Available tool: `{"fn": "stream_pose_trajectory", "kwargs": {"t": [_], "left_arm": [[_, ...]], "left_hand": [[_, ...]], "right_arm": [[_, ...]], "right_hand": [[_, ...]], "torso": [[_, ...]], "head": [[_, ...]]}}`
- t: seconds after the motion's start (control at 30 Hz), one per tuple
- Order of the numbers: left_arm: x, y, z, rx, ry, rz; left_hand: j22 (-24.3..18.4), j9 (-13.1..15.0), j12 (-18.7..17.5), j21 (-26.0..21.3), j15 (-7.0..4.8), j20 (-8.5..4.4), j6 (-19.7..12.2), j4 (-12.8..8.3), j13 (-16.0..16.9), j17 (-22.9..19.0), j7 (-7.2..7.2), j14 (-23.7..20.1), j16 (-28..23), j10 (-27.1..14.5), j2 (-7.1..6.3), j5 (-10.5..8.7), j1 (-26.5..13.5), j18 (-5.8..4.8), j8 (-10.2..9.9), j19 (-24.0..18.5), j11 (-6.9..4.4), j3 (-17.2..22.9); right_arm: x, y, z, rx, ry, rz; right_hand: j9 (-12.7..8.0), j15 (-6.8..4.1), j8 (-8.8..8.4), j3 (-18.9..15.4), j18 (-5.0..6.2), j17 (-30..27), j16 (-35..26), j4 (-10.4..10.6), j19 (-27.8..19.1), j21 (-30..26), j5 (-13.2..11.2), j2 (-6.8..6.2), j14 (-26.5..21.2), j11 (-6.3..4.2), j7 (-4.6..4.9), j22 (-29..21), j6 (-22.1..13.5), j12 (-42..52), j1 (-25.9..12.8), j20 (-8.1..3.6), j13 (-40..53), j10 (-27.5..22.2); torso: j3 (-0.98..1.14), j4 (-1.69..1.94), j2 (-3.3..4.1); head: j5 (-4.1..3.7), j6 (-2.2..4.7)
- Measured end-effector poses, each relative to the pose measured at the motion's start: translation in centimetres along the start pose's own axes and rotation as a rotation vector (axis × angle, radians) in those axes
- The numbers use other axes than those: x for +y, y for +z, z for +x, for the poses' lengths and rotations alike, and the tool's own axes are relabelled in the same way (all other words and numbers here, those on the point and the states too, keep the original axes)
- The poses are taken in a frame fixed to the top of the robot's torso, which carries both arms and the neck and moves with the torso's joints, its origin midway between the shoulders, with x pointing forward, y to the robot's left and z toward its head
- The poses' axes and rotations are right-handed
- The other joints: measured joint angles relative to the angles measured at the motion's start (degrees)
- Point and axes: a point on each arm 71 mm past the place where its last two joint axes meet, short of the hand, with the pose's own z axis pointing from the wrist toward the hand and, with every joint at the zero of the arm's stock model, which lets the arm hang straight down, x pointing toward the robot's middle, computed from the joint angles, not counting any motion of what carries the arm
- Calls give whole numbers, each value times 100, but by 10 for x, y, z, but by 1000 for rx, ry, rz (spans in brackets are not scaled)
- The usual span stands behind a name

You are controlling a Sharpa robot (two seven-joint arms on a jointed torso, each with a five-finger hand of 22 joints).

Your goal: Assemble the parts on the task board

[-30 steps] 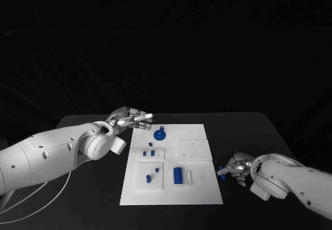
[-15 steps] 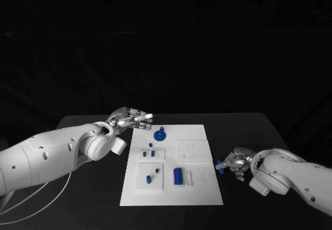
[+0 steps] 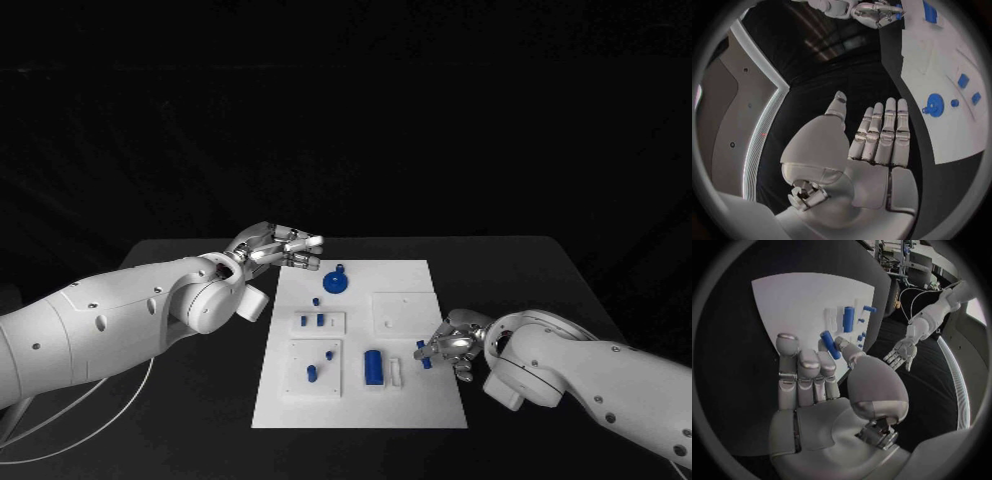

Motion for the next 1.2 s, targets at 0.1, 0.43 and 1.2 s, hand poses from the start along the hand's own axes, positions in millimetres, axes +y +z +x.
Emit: {"fn": "stream_pose_trajectory", "kwargs": {"t": [0.1, 0.43, 1.2], "left_arm": [[0, 0, 0, 0, 0, 1], [0, 0, 1, 0, -1, 2], [0, 1, 1, 1, -3, -2]], "left_hand": [[0, 0, 0, 0, 0, 0, 0, 0, 0, 0, 0, 0, 0, 0, 0, 0, 0, 0, 0, 0, 0, 0], [-1, 0, 0, 0, 0, 0, 0, 0, 0, -1, 0, 0, 0, 0, 0, 0, 0, 0, 0, 0, 0, 0], [-1, 0, 0, 0, 0, 0, 0, -16, 0, -2, 0, 0, 0, 0, 30, 0, -30, 0, 0, 0, 0, -16]], "right_arm": [[4, 4, 8, 18, -18, -2], [16, 16, 27, 42, -84, 1], [26, 21, 34, 51, -153, 9]], "right_hand": [[-12, 0, 0, -122, 0, 0, 0, 23, 0, 0, 56, 16, 0, 0, 5, -1, -5, 0, 17, 0, 0, 0], [-32, -3, -12, -151, 0, 0, 0, 40, 0, -23, 78, 38, -3, 2, 9, -16, -9, 0, 39, 0, -5, -1], [-63, -7, -14, -252, -1, -4, -29, 117, 0, -47, 77, 77, -25, -21, -4, -31, 4, -22, 1, 0, -7, 1]], "torso": [[0, -4, 1], [8, -2, 3], [5, -12, 0]], "head": [[12, 1], [27, -14], [43, -42]]}}
